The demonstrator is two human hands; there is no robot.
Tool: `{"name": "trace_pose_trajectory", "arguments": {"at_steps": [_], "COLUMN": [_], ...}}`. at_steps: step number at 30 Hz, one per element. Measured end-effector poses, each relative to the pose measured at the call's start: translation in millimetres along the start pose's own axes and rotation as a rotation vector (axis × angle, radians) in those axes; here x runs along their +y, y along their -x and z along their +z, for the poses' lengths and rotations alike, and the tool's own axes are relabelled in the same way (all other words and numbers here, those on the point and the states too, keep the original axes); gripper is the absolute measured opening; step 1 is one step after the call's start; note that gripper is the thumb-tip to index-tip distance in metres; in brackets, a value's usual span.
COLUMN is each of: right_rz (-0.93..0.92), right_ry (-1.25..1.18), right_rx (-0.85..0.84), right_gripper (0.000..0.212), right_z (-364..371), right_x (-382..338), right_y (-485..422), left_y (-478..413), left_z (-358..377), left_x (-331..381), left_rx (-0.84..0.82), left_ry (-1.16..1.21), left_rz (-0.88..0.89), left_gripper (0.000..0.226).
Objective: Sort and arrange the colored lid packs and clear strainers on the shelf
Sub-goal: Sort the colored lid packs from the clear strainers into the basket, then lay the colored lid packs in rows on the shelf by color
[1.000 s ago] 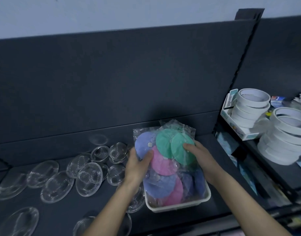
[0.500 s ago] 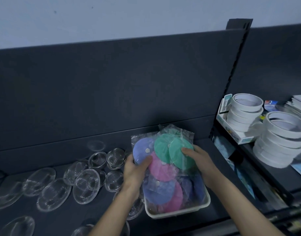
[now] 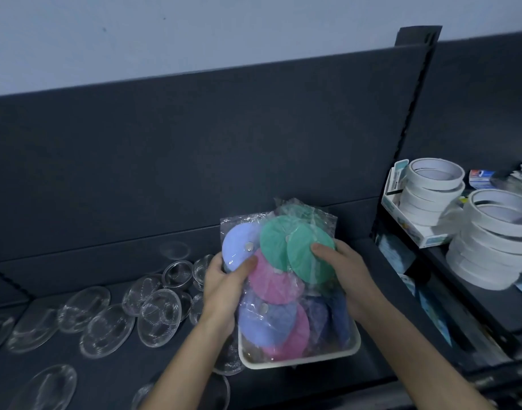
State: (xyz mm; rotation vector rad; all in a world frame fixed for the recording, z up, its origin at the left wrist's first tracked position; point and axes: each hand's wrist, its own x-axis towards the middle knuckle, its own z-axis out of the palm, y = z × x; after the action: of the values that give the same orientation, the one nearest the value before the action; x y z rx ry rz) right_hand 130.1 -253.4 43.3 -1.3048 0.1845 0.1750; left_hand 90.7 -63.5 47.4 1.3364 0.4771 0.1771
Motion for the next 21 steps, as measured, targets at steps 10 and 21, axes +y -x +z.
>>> {"name": "trace_pose_trajectory", "arguments": {"at_steps": [10, 21], "right_rz": [0.026, 0.029], "right_ry": [0.031, 0.061], "right_rx": [-0.106, -0.207], "right_gripper": [0.029, 0.025], "right_z": [27.0, 86.4], "right_x": [6.9, 4.9], "right_y": [2.2, 29.1], "left_y": [16.9, 36.2], "left_z": [-25.6, -83.2], "left_x": [12.2, 32.4], "left_rx": [0.108, 0.18], "left_ry": [0.096, 0.155], "left_rz": [-0.016, 0.025], "left_gripper": [0.031, 0.029]}}
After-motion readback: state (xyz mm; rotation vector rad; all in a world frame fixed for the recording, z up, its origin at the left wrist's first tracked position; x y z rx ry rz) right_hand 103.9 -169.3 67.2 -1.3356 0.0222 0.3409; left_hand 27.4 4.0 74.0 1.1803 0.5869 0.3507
